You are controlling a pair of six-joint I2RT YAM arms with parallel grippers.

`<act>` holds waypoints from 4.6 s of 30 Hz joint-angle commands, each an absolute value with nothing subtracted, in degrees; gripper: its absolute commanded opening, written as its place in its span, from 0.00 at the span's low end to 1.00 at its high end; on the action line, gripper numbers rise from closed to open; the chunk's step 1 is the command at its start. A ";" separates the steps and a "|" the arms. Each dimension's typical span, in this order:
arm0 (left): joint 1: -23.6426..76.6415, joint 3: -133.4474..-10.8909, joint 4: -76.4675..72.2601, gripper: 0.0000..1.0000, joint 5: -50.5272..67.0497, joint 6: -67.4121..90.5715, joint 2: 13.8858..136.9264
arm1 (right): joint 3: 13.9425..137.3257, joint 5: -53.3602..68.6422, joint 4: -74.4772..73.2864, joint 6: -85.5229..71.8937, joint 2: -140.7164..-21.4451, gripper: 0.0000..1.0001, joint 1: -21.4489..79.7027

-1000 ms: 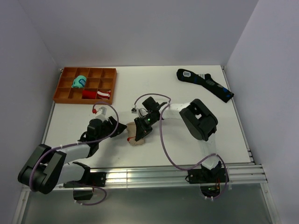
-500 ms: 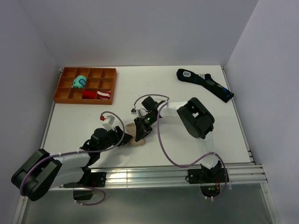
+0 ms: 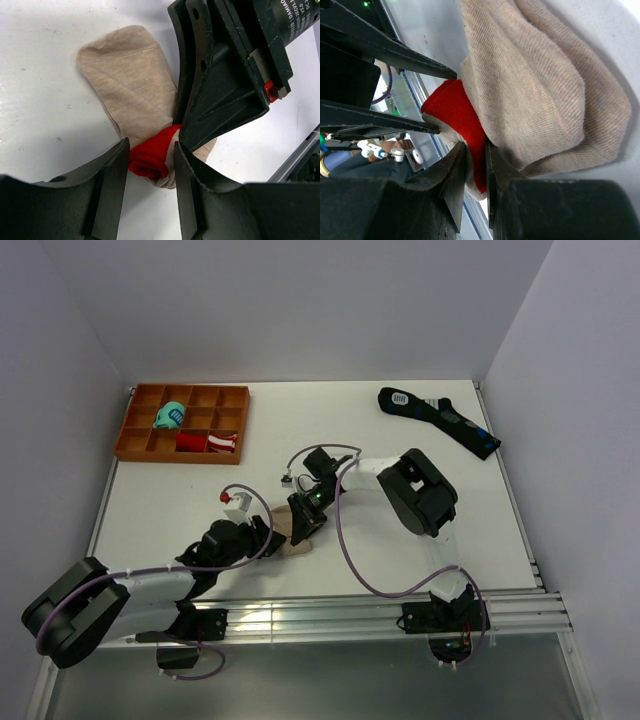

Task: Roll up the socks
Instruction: Roll the sock at the center of the board.

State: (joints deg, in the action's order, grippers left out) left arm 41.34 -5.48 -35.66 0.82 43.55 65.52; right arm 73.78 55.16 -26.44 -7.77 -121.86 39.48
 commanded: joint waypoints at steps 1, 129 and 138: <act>42.62 -6.16 -35.60 0.47 -2.37 42.80 63.99 | 72.95 44.21 -30.32 -4.31 -125.86 0.15 39.64; 33.84 -28.74 -7.82 0.00 18.28 49.04 92.37 | 24.62 4.40 25.13 -18.89 -82.97 0.57 51.77; 33.66 -29.88 -6.86 0.00 18.90 48.96 92.99 | 23.90 3.51 27.86 -22.41 -85.87 0.46 51.77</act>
State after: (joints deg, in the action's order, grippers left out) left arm 33.71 -30.92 -15.07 23.18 51.75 90.59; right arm 24.10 5.67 26.76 -20.82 -84.18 51.40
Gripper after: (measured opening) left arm 0.044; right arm 0.481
